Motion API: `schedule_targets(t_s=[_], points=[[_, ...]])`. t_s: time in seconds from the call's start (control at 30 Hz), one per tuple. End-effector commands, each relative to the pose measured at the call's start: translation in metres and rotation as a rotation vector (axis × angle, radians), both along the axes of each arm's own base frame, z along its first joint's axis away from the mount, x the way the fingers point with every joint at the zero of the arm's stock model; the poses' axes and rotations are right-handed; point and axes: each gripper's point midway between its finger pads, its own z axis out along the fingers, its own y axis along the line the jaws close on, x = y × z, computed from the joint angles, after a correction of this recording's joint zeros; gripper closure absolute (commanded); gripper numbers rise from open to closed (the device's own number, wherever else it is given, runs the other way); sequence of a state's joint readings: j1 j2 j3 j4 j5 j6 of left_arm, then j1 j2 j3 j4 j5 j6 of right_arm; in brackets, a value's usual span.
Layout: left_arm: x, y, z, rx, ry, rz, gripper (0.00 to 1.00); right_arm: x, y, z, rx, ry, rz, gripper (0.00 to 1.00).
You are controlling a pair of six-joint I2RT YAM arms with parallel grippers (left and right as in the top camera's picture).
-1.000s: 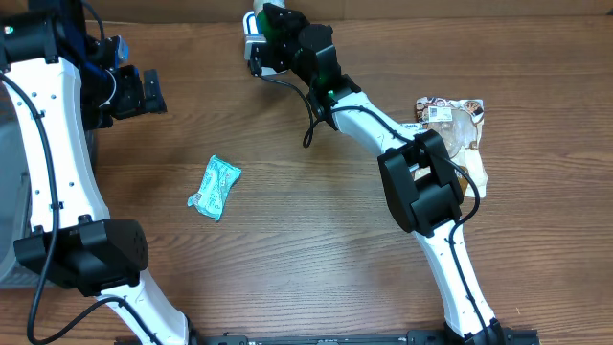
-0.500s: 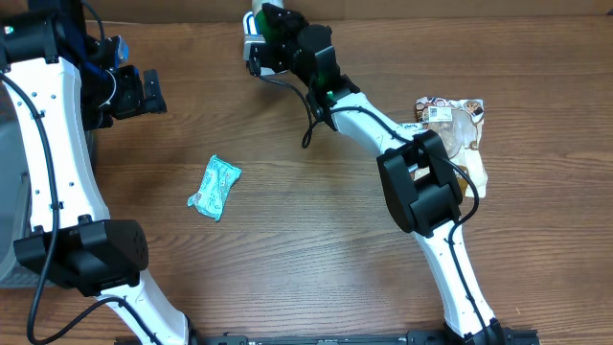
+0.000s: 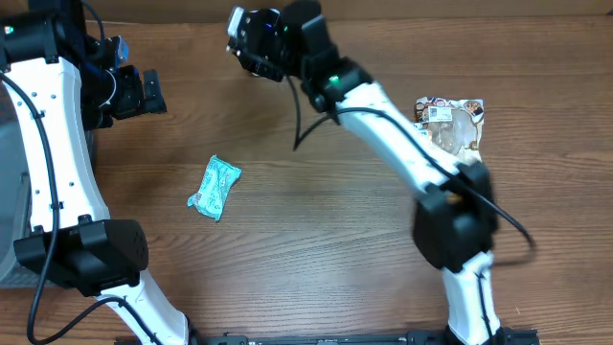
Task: Scan the item barcode
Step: 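Move the jar right and set it down beside the Kleenex packs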
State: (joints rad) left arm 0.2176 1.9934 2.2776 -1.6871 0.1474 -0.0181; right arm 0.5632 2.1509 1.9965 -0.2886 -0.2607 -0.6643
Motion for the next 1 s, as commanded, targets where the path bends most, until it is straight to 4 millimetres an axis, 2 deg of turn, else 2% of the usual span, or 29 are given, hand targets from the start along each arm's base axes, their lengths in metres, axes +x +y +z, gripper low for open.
schedule_targets(t_s=[0.0, 0.1, 0.23, 0.4, 0.57, 0.67, 0.77, 0.97], points=[[-0.002, 0.001, 0.014, 0.014, -0.043, -0.016, 0.00, -0.056, -0.007, 0.073, 0.212, 0.201, 0.104, 0.45], [-0.002, 0.001, 0.014, 0.014, -0.043, -0.016, 0.00, -0.081, -0.022, 0.047, 0.137, 0.385, 0.081, 0.46], [-0.002, 0.001, 0.014, 0.014, -0.043, -0.016, 0.00, -0.106, -0.048, -0.017, -0.044, 0.618, -0.009, 0.45], [-0.002, 0.001, 0.014, 0.014, -0.043, -0.016, 0.01, -0.121, -0.092, -0.098, -0.314, 0.818, -0.196, 0.44], [-0.002, 0.001, 0.014, 0.014, -0.043, -0.016, 0.00, -0.119, -0.129, -0.156, -0.499, 0.912, -0.333, 0.46], [-0.002, 0.001, 0.014, 0.014, -0.043, -0.016, 0.00, -0.113, -0.148, -0.180, -0.514, 0.982, -0.399, 0.47], [-0.002, 0.001, 0.014, 0.014, -0.043, -0.016, 0.00, -0.107, -0.168, -0.194, -0.512, 1.041, -0.458, 0.50], [-0.002, 0.001, 0.014, 0.014, -0.043, -0.016, 0.00, -0.091, -0.212, -0.200, -0.472, 1.096, -0.553, 0.53]])
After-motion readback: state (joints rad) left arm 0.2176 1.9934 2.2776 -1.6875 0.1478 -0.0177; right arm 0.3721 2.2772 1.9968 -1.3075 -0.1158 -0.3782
